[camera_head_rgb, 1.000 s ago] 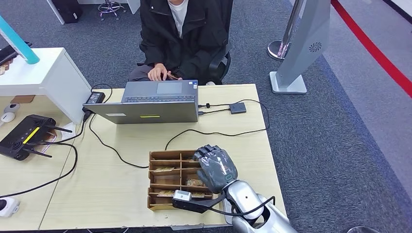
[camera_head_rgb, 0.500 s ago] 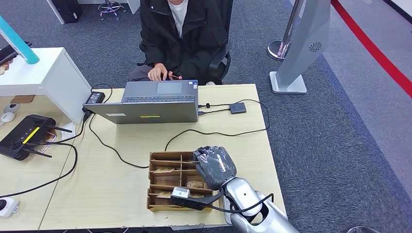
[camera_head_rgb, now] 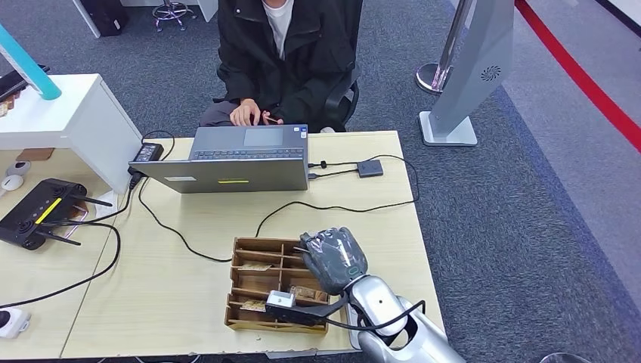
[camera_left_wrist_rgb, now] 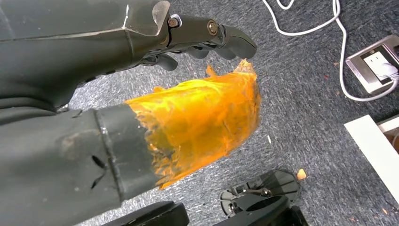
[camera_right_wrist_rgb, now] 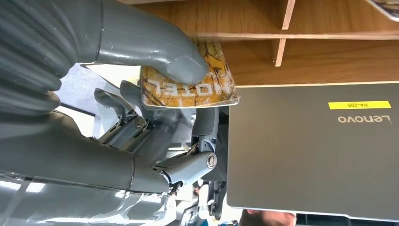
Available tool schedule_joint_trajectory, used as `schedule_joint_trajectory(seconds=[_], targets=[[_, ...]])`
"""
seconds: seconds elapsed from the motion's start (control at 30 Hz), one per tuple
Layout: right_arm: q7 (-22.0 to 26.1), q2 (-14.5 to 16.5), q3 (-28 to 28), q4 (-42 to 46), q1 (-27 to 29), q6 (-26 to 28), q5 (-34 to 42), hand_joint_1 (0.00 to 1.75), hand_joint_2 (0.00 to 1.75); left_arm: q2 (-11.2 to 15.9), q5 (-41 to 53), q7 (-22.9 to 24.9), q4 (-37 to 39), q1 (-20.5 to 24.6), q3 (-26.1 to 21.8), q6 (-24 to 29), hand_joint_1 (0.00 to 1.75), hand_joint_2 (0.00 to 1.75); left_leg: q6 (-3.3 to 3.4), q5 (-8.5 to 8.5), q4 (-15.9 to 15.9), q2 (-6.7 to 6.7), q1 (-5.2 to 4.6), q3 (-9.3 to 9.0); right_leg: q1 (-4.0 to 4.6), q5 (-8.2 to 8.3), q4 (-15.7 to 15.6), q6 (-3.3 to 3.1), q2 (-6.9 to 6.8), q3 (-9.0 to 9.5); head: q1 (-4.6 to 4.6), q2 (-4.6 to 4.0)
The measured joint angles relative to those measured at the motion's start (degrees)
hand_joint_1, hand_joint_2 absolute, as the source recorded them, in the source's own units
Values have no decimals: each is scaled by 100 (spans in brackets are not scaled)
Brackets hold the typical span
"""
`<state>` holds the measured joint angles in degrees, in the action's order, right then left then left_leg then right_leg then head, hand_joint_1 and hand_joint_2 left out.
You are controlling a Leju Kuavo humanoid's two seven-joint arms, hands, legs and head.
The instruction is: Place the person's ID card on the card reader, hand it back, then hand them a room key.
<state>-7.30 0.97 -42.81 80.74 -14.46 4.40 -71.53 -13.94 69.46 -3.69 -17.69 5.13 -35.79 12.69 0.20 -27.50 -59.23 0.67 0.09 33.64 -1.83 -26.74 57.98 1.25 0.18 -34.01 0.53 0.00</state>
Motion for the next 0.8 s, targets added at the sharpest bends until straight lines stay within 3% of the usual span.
schedule_joint_trajectory(seconds=[0.27, 0.8], targets=[[75, 16, 7, 91, 40, 190, -150, 175, 175, -5, -11, 9, -41, -3, 6, -4, 0, 0, 0, 0, 0, 0, 0, 0, 0, 0, 0, 0, 0, 0, 0, 0], [215, 15, 112, 1277, 237, 667, -417, 175, 175, -12, -106, -23, -109, -88, 3, 3, 0, 0, 0, 0, 0, 0, 0, 0, 0, 0, 0, 0, 2, -3, 0, 0]])
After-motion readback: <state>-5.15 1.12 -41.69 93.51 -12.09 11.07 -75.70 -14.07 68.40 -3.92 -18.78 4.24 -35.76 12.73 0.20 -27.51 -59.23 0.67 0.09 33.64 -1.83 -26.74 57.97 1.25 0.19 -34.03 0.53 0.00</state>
